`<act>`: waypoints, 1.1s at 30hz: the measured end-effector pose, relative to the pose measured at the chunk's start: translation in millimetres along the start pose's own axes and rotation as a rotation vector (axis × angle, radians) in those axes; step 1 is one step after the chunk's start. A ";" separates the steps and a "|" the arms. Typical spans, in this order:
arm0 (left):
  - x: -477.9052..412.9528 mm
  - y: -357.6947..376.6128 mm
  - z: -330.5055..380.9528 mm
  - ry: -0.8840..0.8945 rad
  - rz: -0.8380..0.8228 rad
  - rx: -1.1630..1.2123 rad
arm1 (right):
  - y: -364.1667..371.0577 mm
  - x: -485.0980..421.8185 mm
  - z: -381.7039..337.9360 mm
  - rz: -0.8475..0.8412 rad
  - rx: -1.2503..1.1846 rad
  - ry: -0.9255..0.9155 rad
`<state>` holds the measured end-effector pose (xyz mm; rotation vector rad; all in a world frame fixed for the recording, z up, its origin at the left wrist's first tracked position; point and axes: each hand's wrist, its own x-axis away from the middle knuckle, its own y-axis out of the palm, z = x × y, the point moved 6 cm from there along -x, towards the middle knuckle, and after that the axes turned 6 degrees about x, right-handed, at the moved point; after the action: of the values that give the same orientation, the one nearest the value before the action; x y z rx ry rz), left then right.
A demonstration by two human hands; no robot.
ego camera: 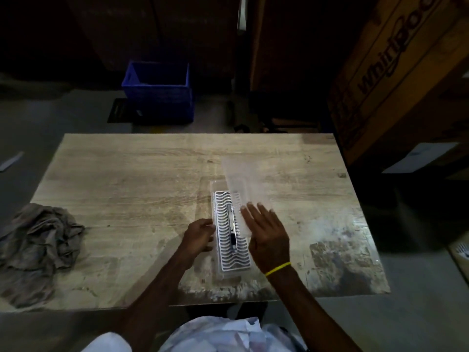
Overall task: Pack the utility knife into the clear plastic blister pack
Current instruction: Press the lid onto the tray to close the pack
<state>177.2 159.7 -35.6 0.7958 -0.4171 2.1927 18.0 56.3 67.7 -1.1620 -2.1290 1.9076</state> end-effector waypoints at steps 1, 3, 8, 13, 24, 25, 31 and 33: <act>-0.4 0.0 4.1 0.010 0.023 0.060 | 4.4 3.8 -5.9 -0.011 0.021 -0.024; 1.4 1.5 14.7 0.030 0.055 0.171 | 12.9 10.9 -15.6 -0.037 0.059 -0.060; -2.4 2.6 31.3 0.076 0.104 0.230 | 28.5 27.1 -28.9 -0.113 0.143 -0.113; -10.8 0.1 31.0 0.106 0.153 0.182 | 41.1 42.3 -38.2 -0.181 0.130 -0.134; -21.4 -2.9 29.8 0.138 0.182 0.112 | 50.5 71.1 -43.2 -0.412 0.003 -0.174; -21.9 -3.1 30.3 0.140 0.184 0.110 | 49.6 72.7 -44.0 -0.419 -0.009 -0.199; -28.2 -3.9 25.9 0.163 0.191 0.086 | 48.6 94.2 -43.9 -0.355 -0.049 -0.274; -29.6 -3.4 23.0 0.162 0.173 0.083 | 48.2 97.8 -44.0 -0.285 -0.025 -0.289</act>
<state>204.7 134.0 -37.5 0.6398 -0.3256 2.4287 -6.4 144.7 -5.8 -0.5692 -2.3100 2.0174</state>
